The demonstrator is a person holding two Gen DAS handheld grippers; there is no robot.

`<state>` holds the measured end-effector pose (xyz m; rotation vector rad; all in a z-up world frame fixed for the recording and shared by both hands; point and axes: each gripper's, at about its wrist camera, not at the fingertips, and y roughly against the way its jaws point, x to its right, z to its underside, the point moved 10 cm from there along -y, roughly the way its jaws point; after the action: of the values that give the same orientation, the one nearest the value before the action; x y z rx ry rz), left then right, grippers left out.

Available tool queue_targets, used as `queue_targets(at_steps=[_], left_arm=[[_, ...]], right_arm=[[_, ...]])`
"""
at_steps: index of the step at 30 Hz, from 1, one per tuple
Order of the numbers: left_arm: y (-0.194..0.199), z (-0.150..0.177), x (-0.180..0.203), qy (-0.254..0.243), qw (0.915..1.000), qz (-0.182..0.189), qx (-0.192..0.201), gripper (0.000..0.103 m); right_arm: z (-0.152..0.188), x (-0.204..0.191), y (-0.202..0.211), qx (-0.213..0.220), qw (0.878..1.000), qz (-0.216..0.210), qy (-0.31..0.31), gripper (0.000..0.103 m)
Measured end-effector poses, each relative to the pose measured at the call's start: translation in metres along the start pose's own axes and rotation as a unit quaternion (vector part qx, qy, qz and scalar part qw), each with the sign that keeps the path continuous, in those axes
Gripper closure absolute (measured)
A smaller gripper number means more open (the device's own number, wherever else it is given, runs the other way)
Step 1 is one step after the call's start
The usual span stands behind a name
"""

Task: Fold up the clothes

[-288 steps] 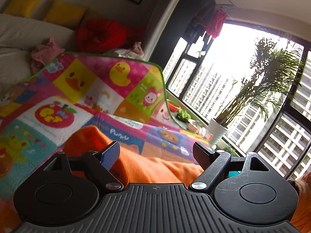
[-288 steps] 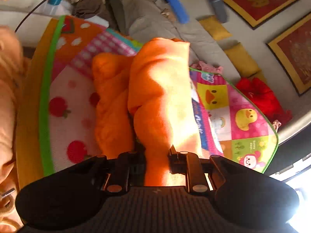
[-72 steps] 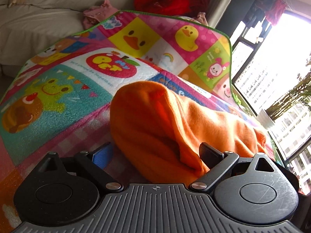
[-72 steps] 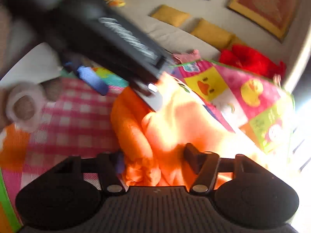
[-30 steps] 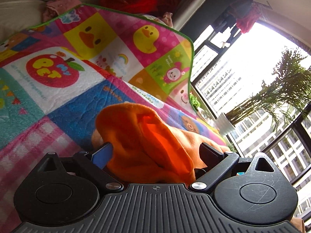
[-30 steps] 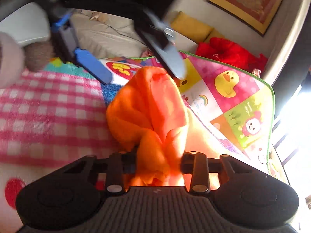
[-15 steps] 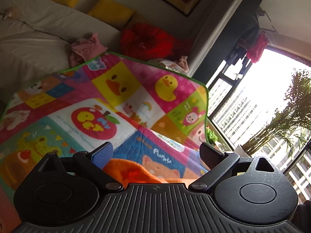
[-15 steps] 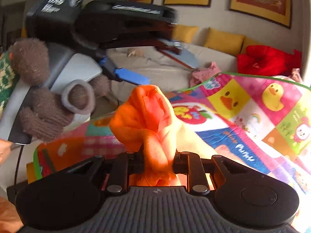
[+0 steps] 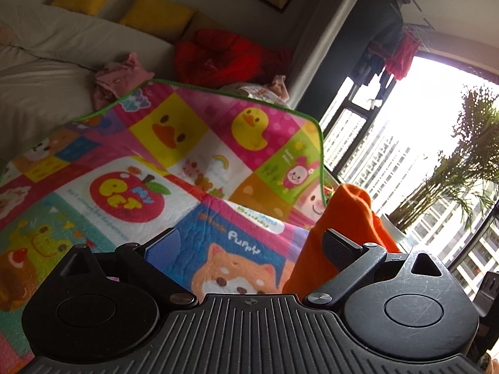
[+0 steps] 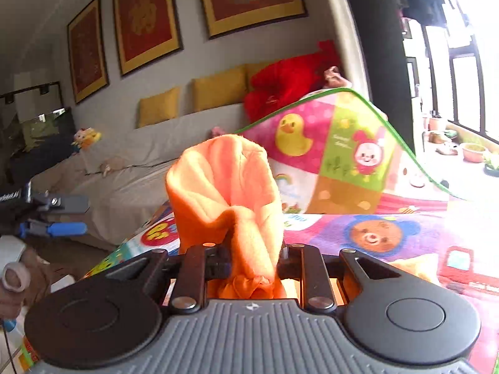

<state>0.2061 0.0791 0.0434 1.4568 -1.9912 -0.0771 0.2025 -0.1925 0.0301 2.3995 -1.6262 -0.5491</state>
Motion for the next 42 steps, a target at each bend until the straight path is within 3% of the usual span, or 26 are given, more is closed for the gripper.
queue_targets(at_steps=[3,7,13,21,23,24,25,28,33,42], left_arm=[[-0.026,0.018,0.016,-0.016,0.9993,0.006,-0.035,0.003],[-0.063,0.046,0.044,-0.045,0.9954,0.018,-0.083,0.003],[-0.118,0.080,0.098,-0.086,0.9850,0.051,-0.141,0.003],[-0.156,0.124,0.160,-0.131,0.9687,0.089,-0.191,0.003],[-0.162,0.135,0.168,-0.152,0.9656,0.081,-0.195,0.003],[-0.164,0.138,0.171,-0.164,0.9648,0.074,-0.192,0.003],[-0.165,0.139,0.172,-0.171,0.9645,0.070,-0.189,0.003],[-0.166,0.140,0.174,-0.180,0.9642,0.064,-0.184,0.003],[-0.161,0.136,0.160,-0.166,0.9677,0.055,-0.181,0.003],[-0.151,0.124,0.105,-0.073,0.9798,0.054,-0.178,0.003]], right_arm=[[0.004,0.052,-0.013,0.001,0.998,0.049,-0.025,0.082],[0.028,0.115,0.003,0.004,0.988,0.095,-0.117,0.081],[0.070,0.143,0.034,-0.005,0.983,0.114,-0.141,0.082],[0.099,0.166,0.080,-0.020,0.979,0.144,-0.142,0.081],[0.102,0.176,0.089,-0.017,0.976,0.175,-0.130,0.066],[0.103,0.180,0.093,-0.014,0.973,0.196,-0.118,0.050],[0.103,0.184,0.094,-0.014,0.972,0.209,-0.109,0.042],[0.109,0.190,0.083,-0.041,0.974,0.189,-0.117,0.040],[0.114,0.190,0.057,-0.076,0.976,0.097,-0.179,0.039],[0.111,0.135,0.012,-0.112,0.975,0.030,-0.189,0.038]])
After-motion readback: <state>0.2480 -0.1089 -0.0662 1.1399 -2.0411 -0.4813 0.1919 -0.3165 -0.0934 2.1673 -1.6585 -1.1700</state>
